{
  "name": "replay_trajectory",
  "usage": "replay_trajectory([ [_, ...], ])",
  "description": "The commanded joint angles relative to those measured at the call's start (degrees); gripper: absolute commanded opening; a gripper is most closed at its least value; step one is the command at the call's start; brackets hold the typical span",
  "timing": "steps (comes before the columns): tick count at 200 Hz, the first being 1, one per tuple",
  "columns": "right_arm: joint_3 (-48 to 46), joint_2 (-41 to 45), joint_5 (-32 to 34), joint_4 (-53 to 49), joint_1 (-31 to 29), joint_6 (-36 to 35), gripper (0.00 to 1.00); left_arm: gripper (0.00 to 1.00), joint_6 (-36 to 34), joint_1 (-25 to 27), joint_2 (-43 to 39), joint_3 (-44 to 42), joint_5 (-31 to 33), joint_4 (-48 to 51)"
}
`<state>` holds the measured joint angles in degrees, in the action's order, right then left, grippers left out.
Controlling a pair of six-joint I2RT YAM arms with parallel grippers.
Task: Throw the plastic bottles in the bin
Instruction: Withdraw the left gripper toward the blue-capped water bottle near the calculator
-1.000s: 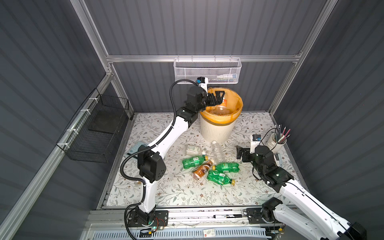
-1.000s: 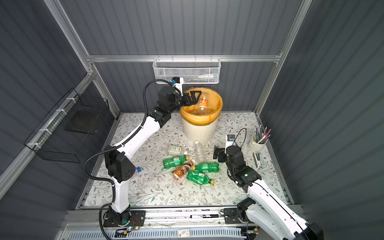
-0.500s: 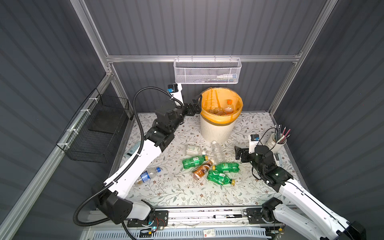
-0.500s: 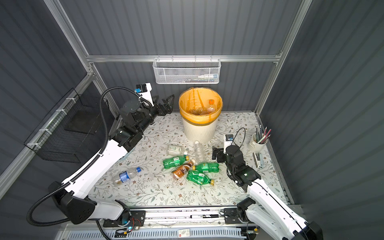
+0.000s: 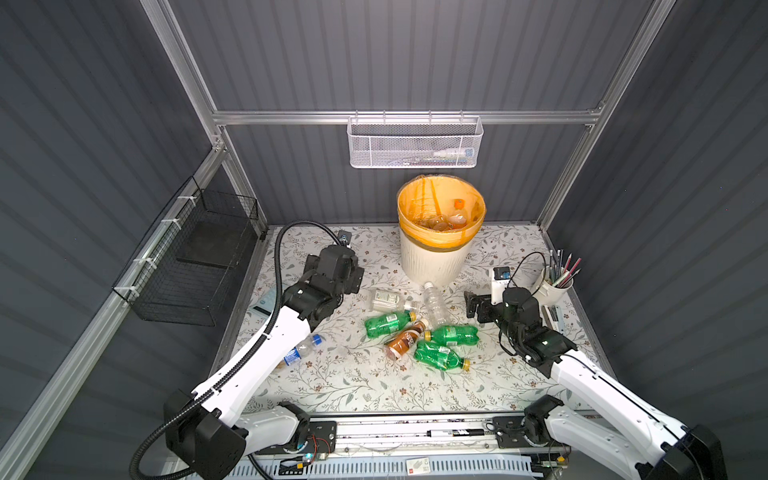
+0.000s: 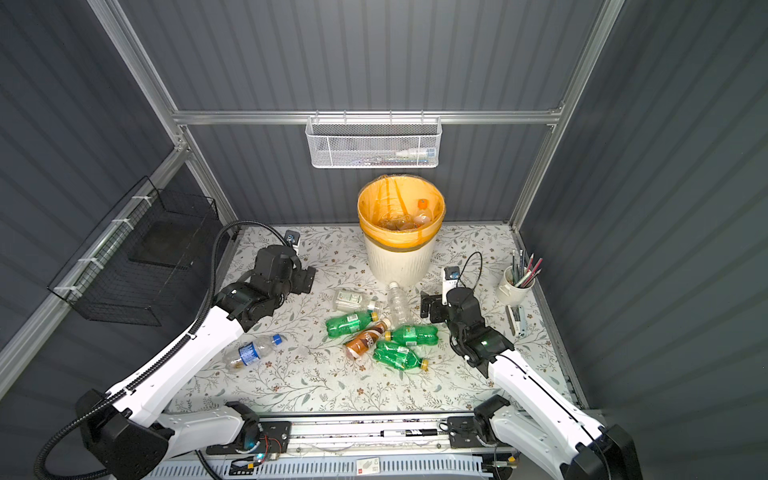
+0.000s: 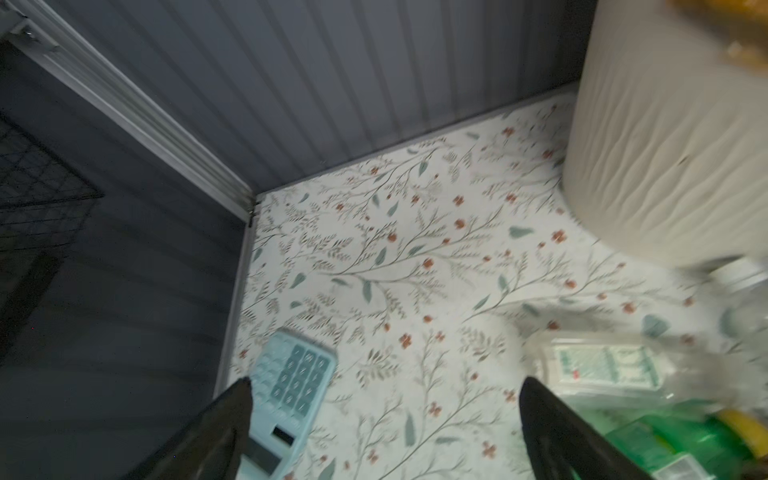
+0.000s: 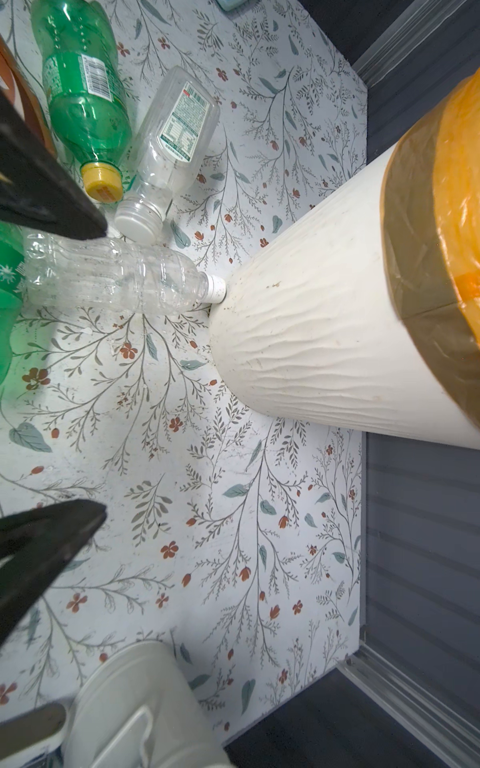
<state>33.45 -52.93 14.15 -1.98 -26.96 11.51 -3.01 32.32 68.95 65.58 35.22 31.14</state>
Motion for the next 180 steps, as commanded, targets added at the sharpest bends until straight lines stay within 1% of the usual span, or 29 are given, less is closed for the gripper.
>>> replay_trajectory([
  [1, 0.5, -0.7, 0.8, 1.3, 0.6, -1.3, 0.99, 1.00, -7.1, 0.0, -3.7, -2.7, 5.9, 10.8],
  [38, 0.3, -1.9, -0.6, 3.0, 1.3, -1.6, 0.99, 1.00, -12.1, 0.1, -5.6, -8.8, 7.5, 16.9],
  [64, 0.4, -3.3, -1.5, 4.0, 1.7, -1.6, 0.99, 1.00, -12.0, 0.0, -4.8, -12.3, 8.1, 21.5],
  [92, 0.3, -4.2, -1.9, 4.2, 2.4, -2.2, 0.99, 1.00, -13.1, 0.1, -6.6, -16.0, 6.0, 25.7],
  [109, -0.4, -4.3, -2.6, 4.8, 3.1, -2.3, 0.99, 1.00, -14.7, 0.0, -9.3, -19.2, 4.9, 26.3],
  [125, -1.1, -4.2, -3.2, 5.5, 3.6, -2.1, 0.99, 1.00, -16.0, 0.0, -12.0, -22.3, 3.2, 25.2],
  [137, -1.4, -4.2, -3.5, 5.5, 3.9, -2.0, 0.99, 1.00, -16.9, 0.0, -13.4, -25.0, 3.1, 23.9],
  [150, -1.6, -4.0, -4.0, 5.6, 4.2, -2.0, 0.99, 1.00, -16.7, 0.0, -13.9, -27.0, 3.6, 23.4],
  [180, -1.8, -3.9, -4.9, 6.0, 4.8, -1.8, 0.99, 1.00, -15.5, -1.5, -12.6, -27.9, 1.1, 23.6],
])
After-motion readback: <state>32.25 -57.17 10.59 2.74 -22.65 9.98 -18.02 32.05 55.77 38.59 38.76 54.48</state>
